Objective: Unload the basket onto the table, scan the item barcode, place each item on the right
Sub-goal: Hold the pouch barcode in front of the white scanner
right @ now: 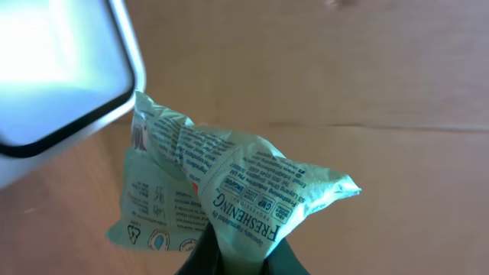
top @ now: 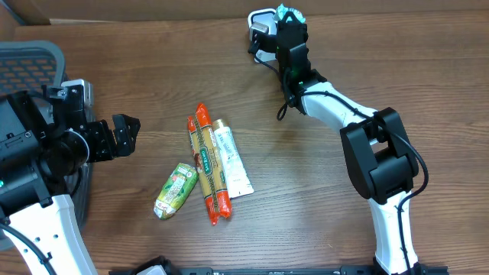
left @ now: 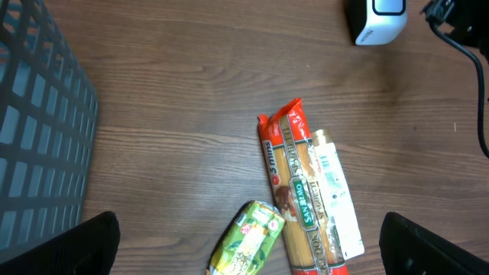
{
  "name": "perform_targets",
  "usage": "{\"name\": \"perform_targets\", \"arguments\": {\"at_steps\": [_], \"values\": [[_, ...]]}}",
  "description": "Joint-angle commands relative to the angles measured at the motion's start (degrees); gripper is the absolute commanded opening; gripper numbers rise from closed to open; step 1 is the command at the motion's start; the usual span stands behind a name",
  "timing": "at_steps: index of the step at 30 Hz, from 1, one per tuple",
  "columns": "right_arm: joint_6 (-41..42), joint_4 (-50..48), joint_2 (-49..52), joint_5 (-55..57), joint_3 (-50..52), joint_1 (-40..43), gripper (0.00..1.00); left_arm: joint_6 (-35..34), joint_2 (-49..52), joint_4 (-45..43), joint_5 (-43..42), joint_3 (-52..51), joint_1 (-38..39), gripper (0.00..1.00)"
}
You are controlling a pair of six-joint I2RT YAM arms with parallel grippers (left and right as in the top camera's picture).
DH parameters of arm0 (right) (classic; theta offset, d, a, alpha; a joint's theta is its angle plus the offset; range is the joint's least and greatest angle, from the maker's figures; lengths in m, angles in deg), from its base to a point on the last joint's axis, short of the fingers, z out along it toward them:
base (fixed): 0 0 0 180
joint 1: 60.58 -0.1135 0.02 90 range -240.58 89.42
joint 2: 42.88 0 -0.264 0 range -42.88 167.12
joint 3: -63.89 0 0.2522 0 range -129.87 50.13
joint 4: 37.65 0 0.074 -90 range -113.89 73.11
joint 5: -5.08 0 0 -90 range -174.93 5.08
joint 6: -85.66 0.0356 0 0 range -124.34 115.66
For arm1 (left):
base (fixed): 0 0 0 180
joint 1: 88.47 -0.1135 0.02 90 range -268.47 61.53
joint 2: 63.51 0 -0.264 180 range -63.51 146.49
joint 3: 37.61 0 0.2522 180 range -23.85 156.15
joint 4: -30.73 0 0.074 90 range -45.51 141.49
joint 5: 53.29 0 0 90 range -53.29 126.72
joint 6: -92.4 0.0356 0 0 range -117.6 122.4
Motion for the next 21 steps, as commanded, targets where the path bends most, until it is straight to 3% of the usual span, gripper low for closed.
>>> {"name": "perform_targets", "arguments": {"at_steps": [1,17,21], "values": [[-4.42,-3.1,-1.84,-1.46,-1.25,0.02,0.04,1.29,0.04,-0.17,-1.05,0.04,-0.31,0.99],[-4.83,1.97,-1.84,-6.97,-1.25,-1.86,0.04,1.29,0.04,-0.17,-1.05,0.04,-0.31,1.0],[1.7,1.73,-1.99,-6.03,-1.25,-1.86,0.04,1.29,0.07,-0.17,-1.05,0.04,-0.31,0.99]]}}
